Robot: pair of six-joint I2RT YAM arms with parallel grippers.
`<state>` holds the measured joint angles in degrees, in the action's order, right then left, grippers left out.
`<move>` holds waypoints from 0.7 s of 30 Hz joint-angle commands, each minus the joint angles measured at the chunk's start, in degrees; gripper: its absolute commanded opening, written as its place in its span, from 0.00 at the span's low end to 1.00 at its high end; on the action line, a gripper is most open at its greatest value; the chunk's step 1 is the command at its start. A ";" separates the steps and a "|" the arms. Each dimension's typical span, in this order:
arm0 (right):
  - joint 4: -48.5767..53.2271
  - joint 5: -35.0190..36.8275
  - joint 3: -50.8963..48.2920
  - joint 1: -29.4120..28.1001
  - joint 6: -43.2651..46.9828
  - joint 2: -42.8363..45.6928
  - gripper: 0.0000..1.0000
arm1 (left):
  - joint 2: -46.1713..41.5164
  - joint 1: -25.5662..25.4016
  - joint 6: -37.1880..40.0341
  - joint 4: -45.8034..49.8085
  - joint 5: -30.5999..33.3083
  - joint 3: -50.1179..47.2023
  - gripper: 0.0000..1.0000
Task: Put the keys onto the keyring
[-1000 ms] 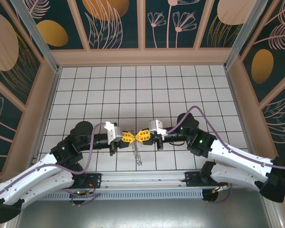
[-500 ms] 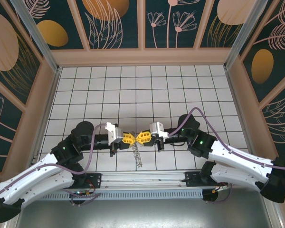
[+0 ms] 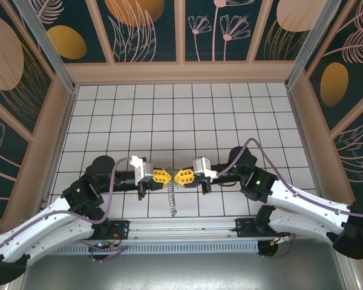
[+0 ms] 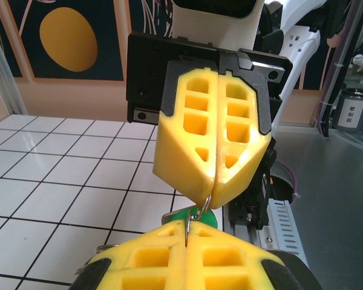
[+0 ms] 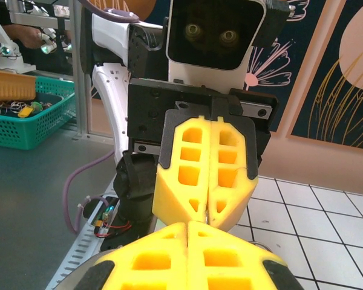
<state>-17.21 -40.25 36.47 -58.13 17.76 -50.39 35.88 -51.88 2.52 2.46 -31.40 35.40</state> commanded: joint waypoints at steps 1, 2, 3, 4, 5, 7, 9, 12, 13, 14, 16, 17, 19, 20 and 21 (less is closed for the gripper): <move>-0.70 -4.99 -1.13 -1.20 0.84 1.29 0.00 | -0.19 0.29 -1.25 -5.26 2.18 0.62 0.00; -0.78 -5.04 -1.22 -1.22 0.85 1.33 0.00 | -0.06 0.29 -1.26 -5.36 2.15 0.70 0.00; -1.08 -4.87 -1.46 -1.20 0.83 1.52 0.00 | 0.09 0.29 -1.27 -5.51 2.13 0.86 0.00; -1.23 -4.59 -1.70 -1.22 0.86 1.70 0.00 | 0.16 0.29 -1.22 -5.62 2.13 1.03 0.00; -1.35 -4.31 -1.83 -1.20 0.89 1.86 0.00 | 0.16 0.30 -1.22 -5.70 2.14 1.07 0.00; -1.74 -3.56 -2.31 -1.20 0.98 2.35 0.00 | 0.40 0.30 -1.21 -5.80 2.51 1.34 0.00; -2.03 -2.90 -2.71 -1.20 1.10 2.68 0.00 | 0.49 0.31 -1.24 -5.86 3.05 1.58 0.00; -2.59 -1.71 -3.32 -1.25 1.48 2.93 0.00 | 0.58 0.29 -1.36 -6.18 3.44 1.66 0.00; -3.09 -1.30 -3.57 -1.20 1.59 3.03 0.00 | 0.59 0.29 -1.44 -6.32 3.61 1.78 0.00; -3.70 -0.92 -3.89 -1.24 1.58 3.21 0.00 | 0.67 0.33 -1.39 -6.49 3.79 1.78 0.00; -5.24 -0.42 -4.70 -1.23 1.58 3.61 0.02 | 0.66 0.29 -1.52 -6.83 4.08 1.83 0.00; -5.75 -0.07 -4.89 -1.20 1.67 3.70 0.04 | 0.64 0.37 -1.60 -6.91 4.17 1.83 0.00; -6.32 0.34 -5.15 -1.33 1.86 3.81 0.07 | 0.60 0.32 -1.73 -7.20 4.31 1.75 0.00; -6.49 0.48 -5.22 -1.29 1.95 3.91 0.08 | 0.66 0.29 -1.76 -7.34 4.39 1.74 0.00; -6.78 0.67 -5.39 -1.32 1.94 3.97 0.10 | 0.60 0.31 -1.79 -7.42 4.50 1.65 0.00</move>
<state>-21.61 -37.54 32.10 -58.15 19.20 -47.83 36.88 -52.10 1.78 0.75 -30.79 35.40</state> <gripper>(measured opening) 0.087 0.045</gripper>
